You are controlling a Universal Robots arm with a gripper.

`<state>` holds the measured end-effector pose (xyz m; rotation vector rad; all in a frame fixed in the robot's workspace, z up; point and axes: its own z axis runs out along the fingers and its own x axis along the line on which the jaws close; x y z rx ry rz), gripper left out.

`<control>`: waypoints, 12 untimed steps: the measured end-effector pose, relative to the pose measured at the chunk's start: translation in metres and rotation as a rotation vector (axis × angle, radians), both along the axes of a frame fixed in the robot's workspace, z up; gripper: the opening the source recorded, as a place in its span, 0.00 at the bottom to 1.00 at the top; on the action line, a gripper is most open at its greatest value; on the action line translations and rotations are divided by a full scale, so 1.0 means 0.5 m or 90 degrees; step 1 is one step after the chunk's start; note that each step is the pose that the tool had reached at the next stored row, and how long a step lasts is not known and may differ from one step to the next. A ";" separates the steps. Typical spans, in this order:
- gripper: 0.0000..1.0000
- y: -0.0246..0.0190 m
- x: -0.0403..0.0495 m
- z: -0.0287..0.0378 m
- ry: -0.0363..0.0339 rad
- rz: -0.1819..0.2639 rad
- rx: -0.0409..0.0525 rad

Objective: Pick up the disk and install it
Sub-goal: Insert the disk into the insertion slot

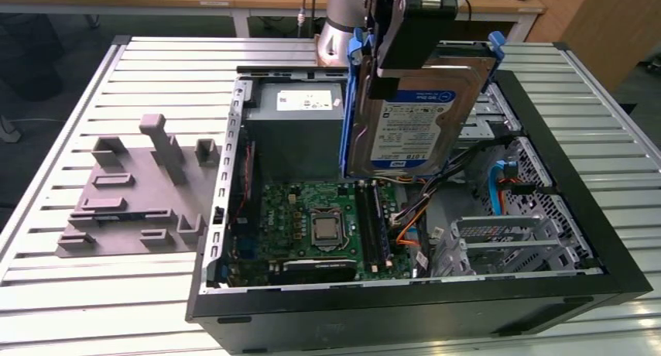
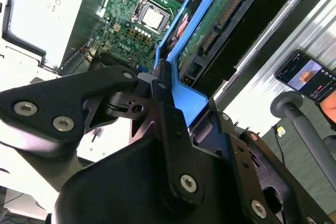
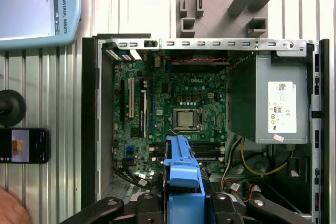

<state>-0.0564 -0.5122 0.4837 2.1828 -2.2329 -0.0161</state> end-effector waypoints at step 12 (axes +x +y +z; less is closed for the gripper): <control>0.36 -0.0001 0.017 0.000 0.0000 0.000 0.0000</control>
